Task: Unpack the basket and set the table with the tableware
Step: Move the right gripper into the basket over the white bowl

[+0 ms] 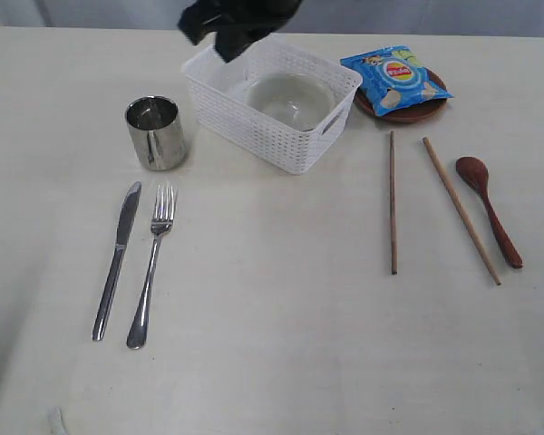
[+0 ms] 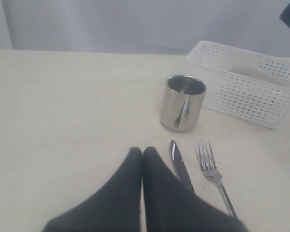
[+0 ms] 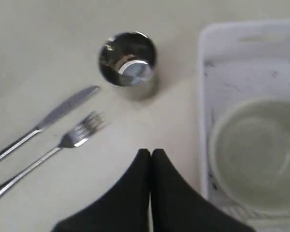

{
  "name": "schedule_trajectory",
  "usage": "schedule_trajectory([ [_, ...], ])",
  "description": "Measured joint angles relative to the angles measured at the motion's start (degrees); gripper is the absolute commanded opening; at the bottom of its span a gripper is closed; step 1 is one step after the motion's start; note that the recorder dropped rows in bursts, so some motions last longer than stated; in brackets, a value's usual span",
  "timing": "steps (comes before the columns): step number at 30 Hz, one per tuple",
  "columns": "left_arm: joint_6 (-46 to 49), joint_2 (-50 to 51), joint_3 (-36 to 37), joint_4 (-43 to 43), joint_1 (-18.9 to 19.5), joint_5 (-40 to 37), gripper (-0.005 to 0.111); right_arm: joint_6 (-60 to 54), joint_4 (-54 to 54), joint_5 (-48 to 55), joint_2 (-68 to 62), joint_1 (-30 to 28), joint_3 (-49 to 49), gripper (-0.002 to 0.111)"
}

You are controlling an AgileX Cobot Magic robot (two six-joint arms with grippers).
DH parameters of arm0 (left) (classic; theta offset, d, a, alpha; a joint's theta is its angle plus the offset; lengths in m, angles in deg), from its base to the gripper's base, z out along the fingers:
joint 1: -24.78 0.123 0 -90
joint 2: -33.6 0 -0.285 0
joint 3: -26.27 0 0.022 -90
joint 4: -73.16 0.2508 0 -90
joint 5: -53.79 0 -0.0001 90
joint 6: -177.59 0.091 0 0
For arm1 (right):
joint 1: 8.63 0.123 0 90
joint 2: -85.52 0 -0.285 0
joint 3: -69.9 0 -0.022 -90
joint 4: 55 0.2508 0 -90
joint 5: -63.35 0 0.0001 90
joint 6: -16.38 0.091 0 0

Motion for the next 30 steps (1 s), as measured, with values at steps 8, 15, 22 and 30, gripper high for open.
schedule_trajectory([
  [8,0.0,0.0,0.0,0.0,0.0,0.0,0.000,2.1,-1.0,2.0,0.1,-12.8,0.0,0.000],
  [15,0.0,0.0,0.0,0.0,0.0,0.0,0.000,2.7,5.4,1.1,-1.6,-18.6,0.0,0.000],
  [22,0.0,0.0,0.0,0.0,0.0,0.0,0.000,3.3,6.7,0.6,-7.0,-16.5,4.0,0.000],
  [30,0.0,0.0,0.0,0.0,0.0,0.0,0.000,11.7,1.2,7.6,-16.0,-11.8,20.0,0.038],
])
